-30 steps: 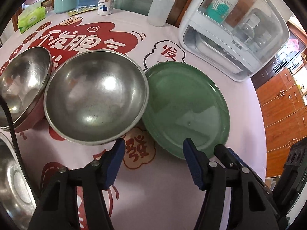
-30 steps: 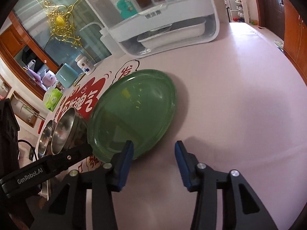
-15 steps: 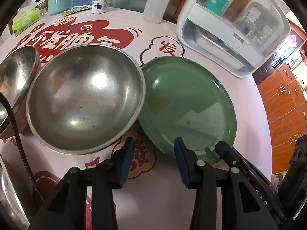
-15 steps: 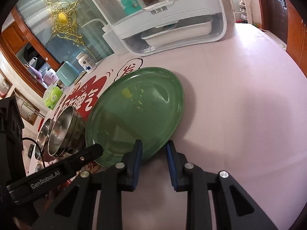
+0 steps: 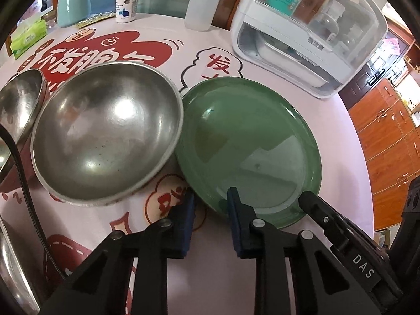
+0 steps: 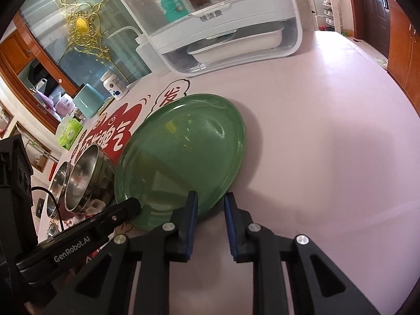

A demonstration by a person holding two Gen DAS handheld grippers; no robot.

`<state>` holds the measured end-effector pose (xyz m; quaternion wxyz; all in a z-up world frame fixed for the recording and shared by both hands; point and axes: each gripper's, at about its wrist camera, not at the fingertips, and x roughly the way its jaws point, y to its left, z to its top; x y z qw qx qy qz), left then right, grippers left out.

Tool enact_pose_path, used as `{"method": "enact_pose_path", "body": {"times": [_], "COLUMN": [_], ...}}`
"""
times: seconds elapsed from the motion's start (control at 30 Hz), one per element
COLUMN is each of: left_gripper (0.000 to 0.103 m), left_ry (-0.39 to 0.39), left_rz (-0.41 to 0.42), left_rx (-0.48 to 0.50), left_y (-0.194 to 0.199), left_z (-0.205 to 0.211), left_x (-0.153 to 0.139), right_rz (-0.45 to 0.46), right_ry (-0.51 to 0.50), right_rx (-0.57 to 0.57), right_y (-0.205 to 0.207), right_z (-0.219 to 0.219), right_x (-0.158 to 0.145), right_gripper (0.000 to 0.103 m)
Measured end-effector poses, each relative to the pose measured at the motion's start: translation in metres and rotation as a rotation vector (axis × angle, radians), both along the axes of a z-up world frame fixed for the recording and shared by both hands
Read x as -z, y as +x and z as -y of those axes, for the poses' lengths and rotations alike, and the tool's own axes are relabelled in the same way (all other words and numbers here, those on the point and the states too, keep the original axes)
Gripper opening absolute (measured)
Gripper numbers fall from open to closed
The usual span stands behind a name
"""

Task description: Organize plates and bowls

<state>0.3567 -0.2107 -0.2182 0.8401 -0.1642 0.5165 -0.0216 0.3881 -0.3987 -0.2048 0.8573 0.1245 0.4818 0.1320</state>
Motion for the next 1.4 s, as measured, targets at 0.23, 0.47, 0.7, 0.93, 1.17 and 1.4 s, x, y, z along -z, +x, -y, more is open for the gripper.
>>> {"method": "enact_pose_path", "body": {"times": [0.23,0.47,0.7,0.93,1.17,1.4], "left_gripper": [0.023,0.023,0.023,0.023,0.023,0.024], "left_ry": [-0.042,-0.064,-0.106,-0.079,-0.042,-0.027], "left_rz": [-0.026,-0.037,-0.066,-0.066,-0.05,-0.033], "left_rx": [0.017,0.042,0.069,0.066,0.024,0.01], "left_y": [-0.02,-0.038,-0.047,-0.051,-0.045,-0.039], "left_z": [0.008,0.015,0.023,0.019,0.002,-0.007], "left_x": [-0.002,-0.009,-0.016,-0.02,-0.02,-0.019], "right_rz": [0.0,0.039,0.05,0.056,0.009,-0.005], "right_ry": [-0.057,-0.111,-0.175,-0.148,-0.1,-0.005], "right_rx": [-0.013,-0.069,-0.166,-0.11,-0.034,0.035], "right_y": [-0.015,-0.038,-0.06,-0.065,-0.06,-0.053], "right_z": [0.007,0.007,-0.015,-0.007,0.011,0.028], "right_x": [-0.006,-0.018,-0.023,-0.029,-0.024,-0.02], "right_gripper": [0.018,0.0,0.0,0.0,0.005,0.029]}}
